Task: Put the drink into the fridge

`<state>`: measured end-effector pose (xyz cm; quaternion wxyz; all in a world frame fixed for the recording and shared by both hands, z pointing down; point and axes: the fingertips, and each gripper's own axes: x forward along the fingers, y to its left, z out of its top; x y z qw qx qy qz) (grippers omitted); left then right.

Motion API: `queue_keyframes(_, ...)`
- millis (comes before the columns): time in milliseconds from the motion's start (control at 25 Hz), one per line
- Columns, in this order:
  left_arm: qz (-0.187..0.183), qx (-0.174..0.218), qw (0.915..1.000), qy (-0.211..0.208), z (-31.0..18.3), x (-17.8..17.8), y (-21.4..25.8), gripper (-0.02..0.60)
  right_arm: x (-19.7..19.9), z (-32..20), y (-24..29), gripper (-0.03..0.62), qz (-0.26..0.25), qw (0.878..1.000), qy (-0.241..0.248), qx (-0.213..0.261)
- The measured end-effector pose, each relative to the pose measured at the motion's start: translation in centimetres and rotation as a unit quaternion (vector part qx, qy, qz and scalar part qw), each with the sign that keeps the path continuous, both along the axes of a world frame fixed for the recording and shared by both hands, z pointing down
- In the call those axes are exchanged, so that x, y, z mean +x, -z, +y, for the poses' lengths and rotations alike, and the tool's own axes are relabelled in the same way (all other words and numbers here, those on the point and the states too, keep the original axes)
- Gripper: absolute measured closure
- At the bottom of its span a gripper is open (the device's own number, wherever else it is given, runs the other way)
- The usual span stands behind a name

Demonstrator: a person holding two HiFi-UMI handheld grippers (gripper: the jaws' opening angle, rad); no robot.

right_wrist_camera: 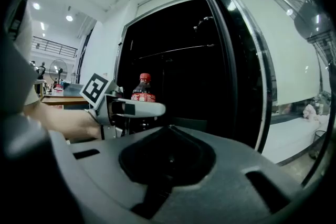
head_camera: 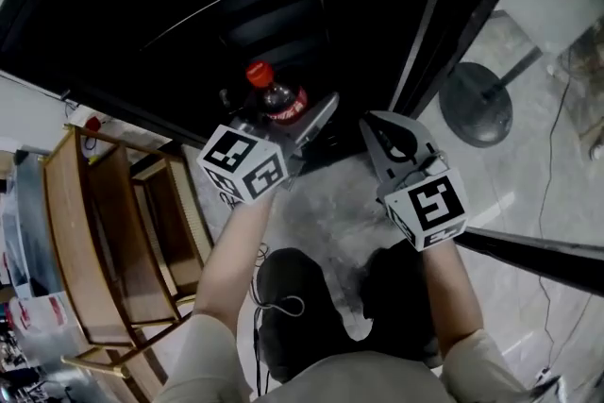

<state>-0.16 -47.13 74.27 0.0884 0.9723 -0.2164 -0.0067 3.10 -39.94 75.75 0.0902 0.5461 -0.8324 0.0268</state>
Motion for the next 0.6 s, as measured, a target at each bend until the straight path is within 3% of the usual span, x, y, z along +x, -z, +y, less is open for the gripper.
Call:
queue_keyframes(240,-0.019,0.005,0.9994,0.029,-4.3,1.9,-0.5,0.279,0.1,-1.5,-0.5,0.595,0.016,1.0,0.011,-0.008)
queue_keyframes(400,-0.028,0.014,0.9976,0.061,-7.0,3.1,-0.4,0.279,-0.1,-1.7,-0.2,0.595,-0.001,1.0,0.023,0.002)
queue_keyframes(600,-0.067,0.016,0.9939,0.086,-9.9,5.1,-1.5,0.279,0.9,-2.2,-0.9,0.595,-0.014,1.0,0.026,0.0)
